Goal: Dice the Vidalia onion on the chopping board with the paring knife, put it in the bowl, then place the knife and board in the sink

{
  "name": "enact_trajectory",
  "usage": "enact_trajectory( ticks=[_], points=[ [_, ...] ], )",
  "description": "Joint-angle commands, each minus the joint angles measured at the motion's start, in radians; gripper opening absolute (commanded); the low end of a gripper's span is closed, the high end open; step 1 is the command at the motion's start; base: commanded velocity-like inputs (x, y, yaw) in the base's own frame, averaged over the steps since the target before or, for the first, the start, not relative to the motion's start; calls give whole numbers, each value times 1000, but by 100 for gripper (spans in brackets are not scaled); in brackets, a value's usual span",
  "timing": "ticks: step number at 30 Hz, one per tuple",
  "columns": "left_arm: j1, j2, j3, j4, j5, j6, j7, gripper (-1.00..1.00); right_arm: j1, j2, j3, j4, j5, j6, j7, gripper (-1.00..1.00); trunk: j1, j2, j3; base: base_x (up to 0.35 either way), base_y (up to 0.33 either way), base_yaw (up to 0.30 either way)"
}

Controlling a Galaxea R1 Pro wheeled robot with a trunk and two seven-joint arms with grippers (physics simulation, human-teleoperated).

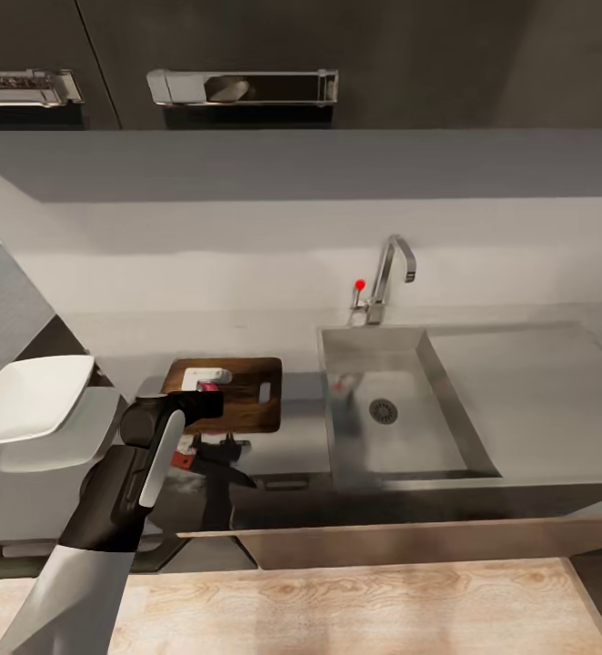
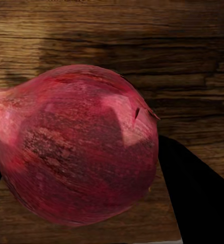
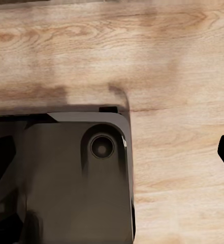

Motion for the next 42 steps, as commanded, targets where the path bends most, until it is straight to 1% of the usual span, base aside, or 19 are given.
enact_trajectory(
  ticks=[1, 6, 22, 42],
  points=[
    [-1, 0, 0, -1, 13, 4, 8, -100, -1, 1, -9, 0, 6, -3, 7, 100, 1, -1, -2, 229, 0, 0],
    [-1, 0, 0, -2, 13, 3, 8, -100, -1, 1, -8, 0, 6, -3, 7, 100, 1, -1, -2, 114, 0, 0],
    [-1, 2, 0, -5, 12, 3, 8, -100, -1, 1, -8, 0, 6, -3, 7, 100, 1, -1, -1, 4, 0, 0],
    [-1, 2, 1, -7, 12, 3, 8, -100, -1, 1, -8, 0, 6, -5, 7, 100, 1, -1, 25, 0, 0, 0]
  ],
)
